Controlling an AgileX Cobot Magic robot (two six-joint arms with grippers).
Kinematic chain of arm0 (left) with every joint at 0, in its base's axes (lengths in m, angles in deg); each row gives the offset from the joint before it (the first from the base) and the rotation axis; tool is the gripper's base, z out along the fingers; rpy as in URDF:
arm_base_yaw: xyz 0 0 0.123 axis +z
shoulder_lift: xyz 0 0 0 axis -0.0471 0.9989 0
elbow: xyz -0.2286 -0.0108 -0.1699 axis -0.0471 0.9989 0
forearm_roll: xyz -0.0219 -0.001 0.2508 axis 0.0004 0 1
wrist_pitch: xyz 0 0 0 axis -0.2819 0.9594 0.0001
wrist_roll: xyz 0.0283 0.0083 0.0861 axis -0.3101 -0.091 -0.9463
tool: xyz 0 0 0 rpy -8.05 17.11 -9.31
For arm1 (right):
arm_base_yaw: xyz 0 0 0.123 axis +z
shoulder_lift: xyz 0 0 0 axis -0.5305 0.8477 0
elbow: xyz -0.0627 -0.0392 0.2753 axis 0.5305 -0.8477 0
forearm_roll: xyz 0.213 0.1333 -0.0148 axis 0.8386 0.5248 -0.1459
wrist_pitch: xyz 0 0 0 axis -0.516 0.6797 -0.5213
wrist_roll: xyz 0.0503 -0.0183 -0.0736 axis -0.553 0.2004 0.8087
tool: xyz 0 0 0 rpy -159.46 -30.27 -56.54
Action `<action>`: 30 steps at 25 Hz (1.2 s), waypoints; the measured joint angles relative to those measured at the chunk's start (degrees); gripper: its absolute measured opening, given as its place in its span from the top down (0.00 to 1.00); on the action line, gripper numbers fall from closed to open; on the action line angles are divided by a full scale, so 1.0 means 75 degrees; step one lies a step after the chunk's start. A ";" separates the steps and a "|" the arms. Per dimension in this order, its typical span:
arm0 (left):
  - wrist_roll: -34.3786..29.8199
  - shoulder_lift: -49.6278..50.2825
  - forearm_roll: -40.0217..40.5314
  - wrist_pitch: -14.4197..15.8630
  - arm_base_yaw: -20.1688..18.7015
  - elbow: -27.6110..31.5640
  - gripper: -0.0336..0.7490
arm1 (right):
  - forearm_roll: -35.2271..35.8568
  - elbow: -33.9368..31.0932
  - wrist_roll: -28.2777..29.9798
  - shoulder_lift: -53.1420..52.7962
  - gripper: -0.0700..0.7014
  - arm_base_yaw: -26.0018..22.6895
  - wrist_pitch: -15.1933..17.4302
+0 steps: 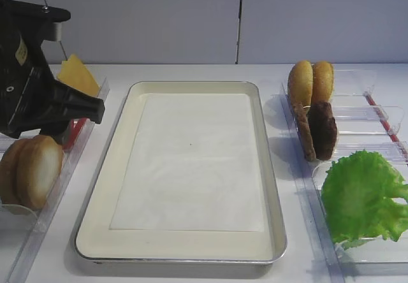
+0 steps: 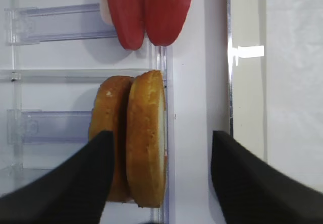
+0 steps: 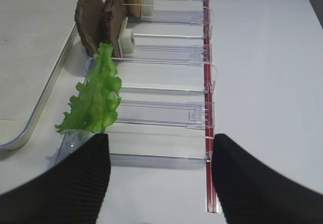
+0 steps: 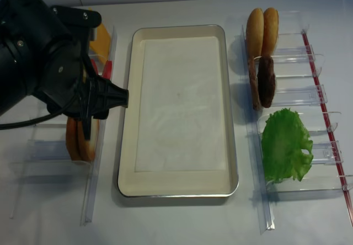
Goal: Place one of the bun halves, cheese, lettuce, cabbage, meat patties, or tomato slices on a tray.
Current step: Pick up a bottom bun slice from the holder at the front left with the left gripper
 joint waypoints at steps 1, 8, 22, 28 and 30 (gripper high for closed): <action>0.0020 0.0000 0.0015 0.0000 0.0000 0.0000 0.43 | 0.0000 0.0000 0.0000 0.0000 0.33 0.0000 0.0000; 0.0047 0.0021 0.0030 -0.0079 0.0000 0.0000 0.43 | 0.0000 0.0000 0.0000 0.0000 0.32 0.0000 0.0000; 0.0047 0.0632 0.0250 0.0022 0.0000 0.0000 0.43 | 0.0000 0.0000 0.0000 0.0000 0.32 0.0000 0.0000; 0.0047 0.0661 0.0107 0.0008 0.0000 0.0000 0.43 | 0.0000 0.0000 0.0000 0.0000 0.32 0.0000 0.0000; 0.0047 0.0661 0.0077 0.0008 0.0000 0.0000 0.44 | 0.0000 0.0000 0.0000 0.0000 0.32 0.0000 0.0000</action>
